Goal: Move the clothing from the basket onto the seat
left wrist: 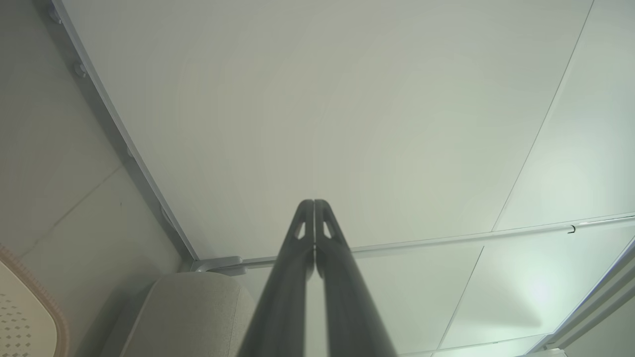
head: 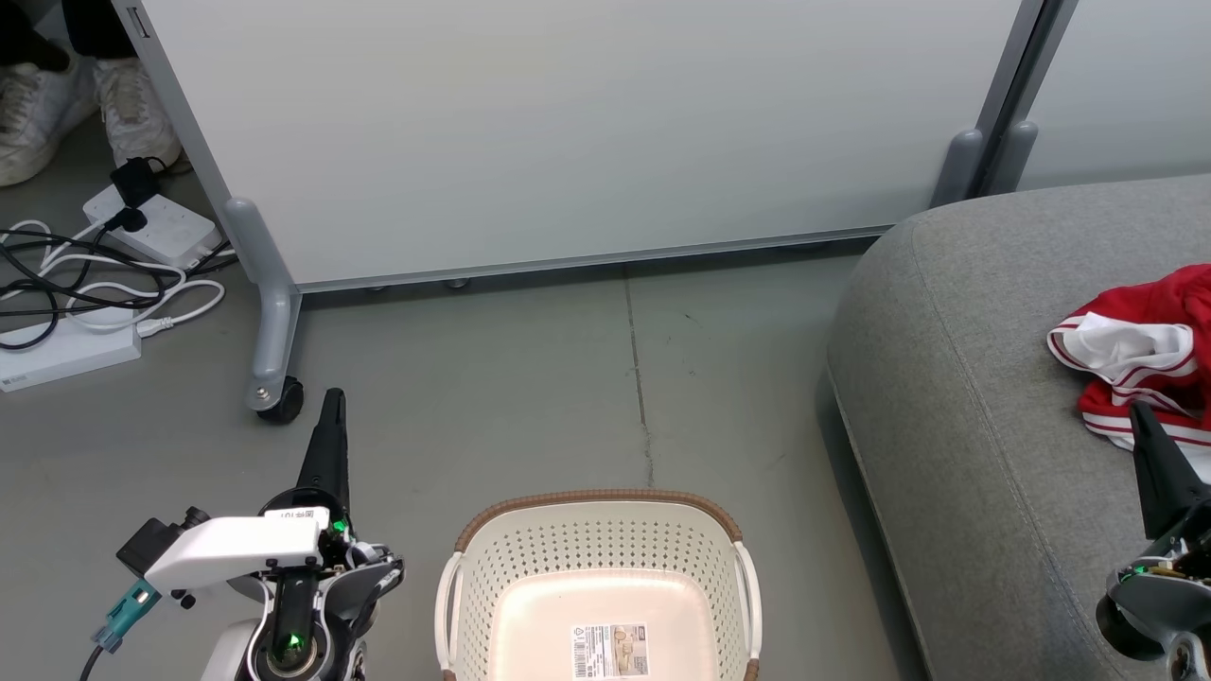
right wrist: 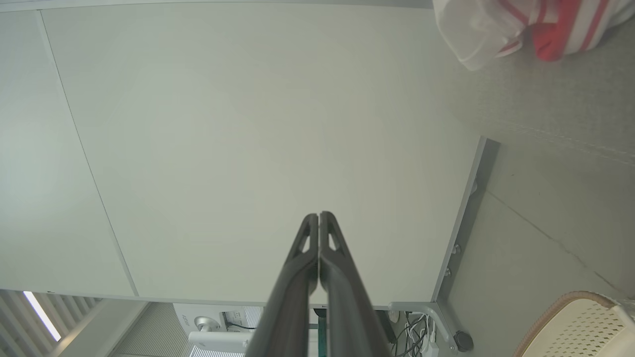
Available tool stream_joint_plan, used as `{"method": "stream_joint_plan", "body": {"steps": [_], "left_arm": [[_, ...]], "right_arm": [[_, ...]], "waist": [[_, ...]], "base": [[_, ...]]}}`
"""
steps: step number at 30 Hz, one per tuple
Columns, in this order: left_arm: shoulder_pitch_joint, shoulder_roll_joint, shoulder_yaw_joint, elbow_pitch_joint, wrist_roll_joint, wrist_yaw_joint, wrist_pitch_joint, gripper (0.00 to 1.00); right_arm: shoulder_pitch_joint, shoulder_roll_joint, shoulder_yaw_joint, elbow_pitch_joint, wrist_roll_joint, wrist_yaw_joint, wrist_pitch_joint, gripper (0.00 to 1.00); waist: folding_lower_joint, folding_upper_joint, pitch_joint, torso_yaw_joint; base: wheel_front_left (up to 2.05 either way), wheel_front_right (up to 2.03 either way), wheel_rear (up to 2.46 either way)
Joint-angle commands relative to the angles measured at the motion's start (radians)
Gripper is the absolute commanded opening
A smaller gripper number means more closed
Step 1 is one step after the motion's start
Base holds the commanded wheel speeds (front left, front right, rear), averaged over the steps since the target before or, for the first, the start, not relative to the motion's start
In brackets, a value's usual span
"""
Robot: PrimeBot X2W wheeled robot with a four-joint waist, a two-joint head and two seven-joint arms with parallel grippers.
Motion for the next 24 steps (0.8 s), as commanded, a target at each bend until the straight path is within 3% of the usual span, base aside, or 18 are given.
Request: {"method": "stream_joint_plan", "body": {"steps": [1,24], "left_arm": [[-0.014,0.003,0.003,0.001,-0.003,-0.004,0.002,0.00],[-0.014,0.003,0.003,0.001,-0.003,-0.004,0.002,0.00]], "right_arm": [[-0.005,-0.007,-0.003,0.002,0.005,0.003,0.004,0.00],[-0.005,-0.007,-0.003,0.002,0.005,0.003,0.003,0.00]], "waist": [[0.0000,0.0000,0.000,0.000],[0.0000,0.0000,0.000,0.000]], "base": [[0.00,0.00,0.00],[0.00,0.00,0.00]]}}
